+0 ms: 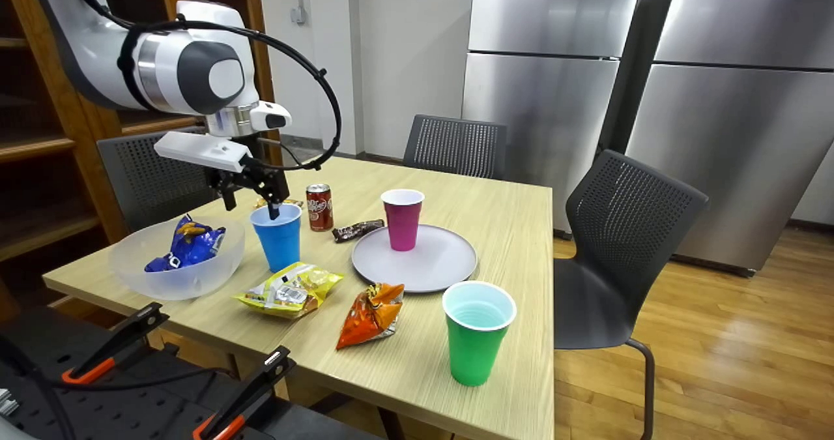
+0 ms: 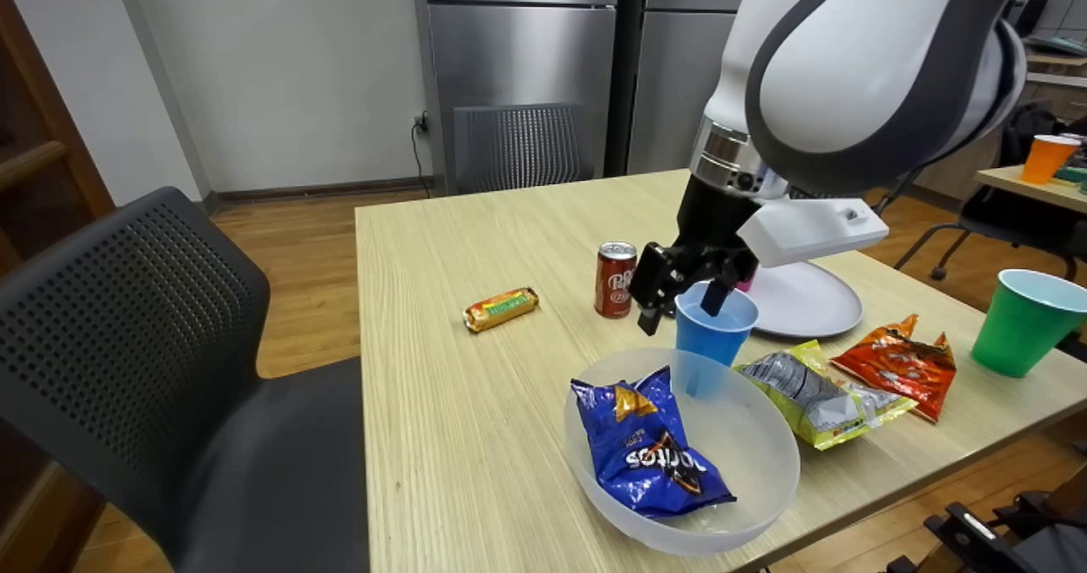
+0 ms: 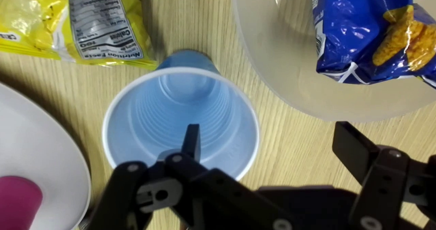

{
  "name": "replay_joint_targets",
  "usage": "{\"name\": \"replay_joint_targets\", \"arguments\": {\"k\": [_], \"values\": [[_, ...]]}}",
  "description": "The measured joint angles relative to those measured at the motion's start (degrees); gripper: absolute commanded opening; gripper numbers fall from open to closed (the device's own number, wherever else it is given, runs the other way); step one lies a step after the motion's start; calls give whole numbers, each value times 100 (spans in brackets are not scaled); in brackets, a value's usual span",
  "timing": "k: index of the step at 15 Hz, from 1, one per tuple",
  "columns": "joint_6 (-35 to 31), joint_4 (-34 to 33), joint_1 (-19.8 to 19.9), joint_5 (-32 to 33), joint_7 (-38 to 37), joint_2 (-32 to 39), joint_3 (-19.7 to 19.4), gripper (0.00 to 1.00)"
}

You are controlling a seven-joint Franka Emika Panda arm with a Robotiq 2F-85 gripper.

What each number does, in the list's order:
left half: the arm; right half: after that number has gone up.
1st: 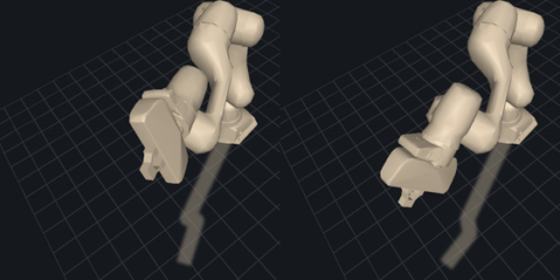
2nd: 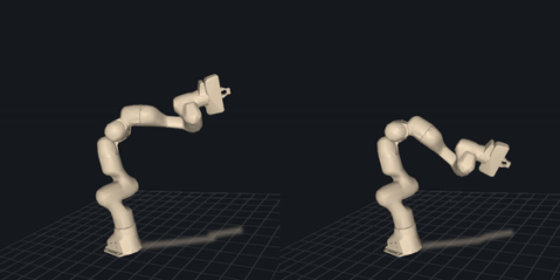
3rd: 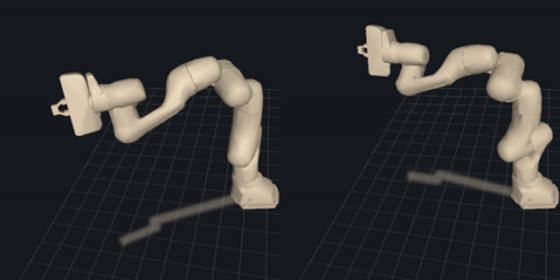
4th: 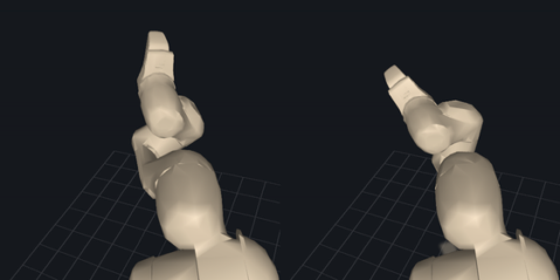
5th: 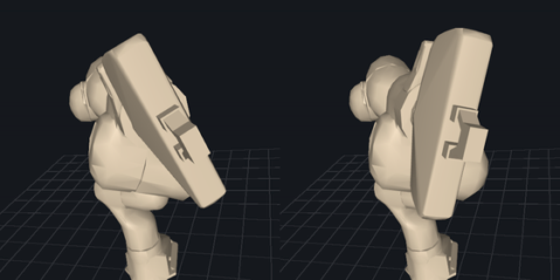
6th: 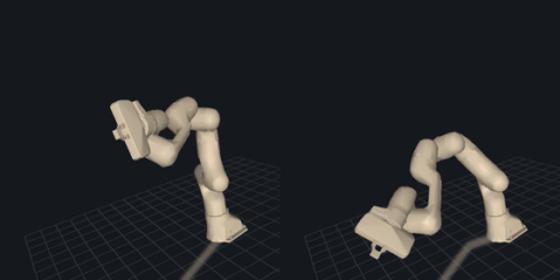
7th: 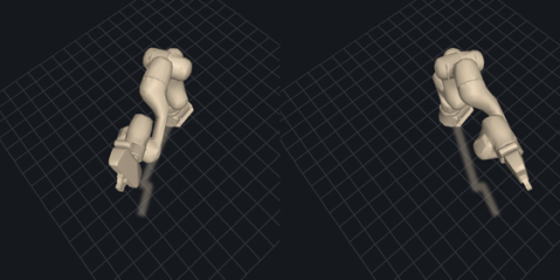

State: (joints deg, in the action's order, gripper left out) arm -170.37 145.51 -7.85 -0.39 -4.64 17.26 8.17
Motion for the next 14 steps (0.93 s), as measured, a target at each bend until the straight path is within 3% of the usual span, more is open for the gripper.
{"name": "replay_joint_targets", "arguments": {"k": [9, 14], "values": [[1, -60, -68, 32, 0, 67, -147, 3], [0, -61, -278, 97, -16, 45, -386, 1]]}}
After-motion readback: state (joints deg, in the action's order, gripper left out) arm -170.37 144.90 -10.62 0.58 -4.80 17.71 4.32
